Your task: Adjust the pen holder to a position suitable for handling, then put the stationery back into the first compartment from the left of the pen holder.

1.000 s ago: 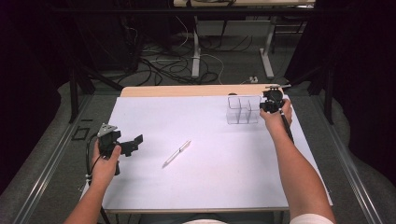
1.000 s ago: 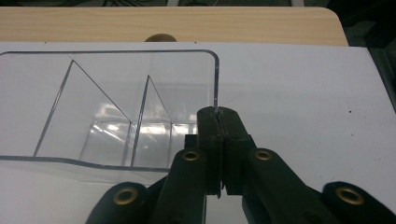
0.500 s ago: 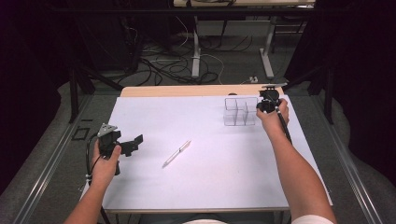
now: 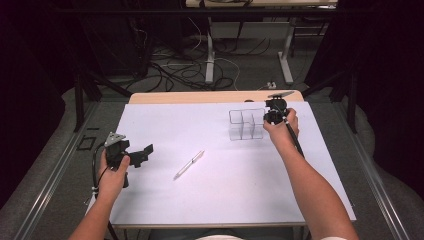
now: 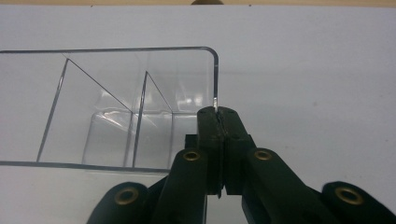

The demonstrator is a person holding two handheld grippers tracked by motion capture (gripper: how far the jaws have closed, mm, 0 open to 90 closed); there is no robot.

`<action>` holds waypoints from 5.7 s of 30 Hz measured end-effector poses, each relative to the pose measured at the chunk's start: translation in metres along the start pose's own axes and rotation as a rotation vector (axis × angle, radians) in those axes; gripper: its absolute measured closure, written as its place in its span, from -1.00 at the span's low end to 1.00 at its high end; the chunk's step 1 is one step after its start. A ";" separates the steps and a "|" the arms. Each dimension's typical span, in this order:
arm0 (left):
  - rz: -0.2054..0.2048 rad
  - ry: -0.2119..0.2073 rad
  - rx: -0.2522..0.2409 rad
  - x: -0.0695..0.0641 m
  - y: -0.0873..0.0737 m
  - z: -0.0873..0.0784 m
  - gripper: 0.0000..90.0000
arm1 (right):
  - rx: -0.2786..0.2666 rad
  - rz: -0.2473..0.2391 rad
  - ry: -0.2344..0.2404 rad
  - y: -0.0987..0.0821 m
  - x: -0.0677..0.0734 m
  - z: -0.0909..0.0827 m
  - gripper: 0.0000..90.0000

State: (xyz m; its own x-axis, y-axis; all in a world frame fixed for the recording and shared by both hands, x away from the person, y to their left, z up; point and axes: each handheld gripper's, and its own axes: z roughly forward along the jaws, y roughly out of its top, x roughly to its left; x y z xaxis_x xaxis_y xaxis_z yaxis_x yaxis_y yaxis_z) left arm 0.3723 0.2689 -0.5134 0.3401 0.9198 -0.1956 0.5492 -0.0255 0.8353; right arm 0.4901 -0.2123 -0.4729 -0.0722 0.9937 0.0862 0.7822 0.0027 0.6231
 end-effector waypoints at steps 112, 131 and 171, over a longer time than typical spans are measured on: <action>0.089 -0.074 0.049 -0.024 0.003 0.009 -0.99 | -0.276 -0.299 0.261 -0.069 0.008 -0.072 -0.66; 0.148 -0.108 0.083 -0.047 0.016 0.011 -0.94 | -0.285 -0.259 0.260 -0.101 -0.029 -0.071 -1.00; 0.391 -0.145 0.438 -0.110 0.035 0.066 -0.07 | -0.330 -0.450 0.237 -0.107 -0.017 -0.076 -0.65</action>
State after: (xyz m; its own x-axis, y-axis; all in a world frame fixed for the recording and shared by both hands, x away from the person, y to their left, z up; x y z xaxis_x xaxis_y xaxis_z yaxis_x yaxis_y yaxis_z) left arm 0.4043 0.1406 -0.4969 0.6641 0.7475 -0.0104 0.6149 -0.5382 0.5764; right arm 0.3605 -0.2380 -0.4817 -0.5170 0.8507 -0.0947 0.4120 0.3443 0.8436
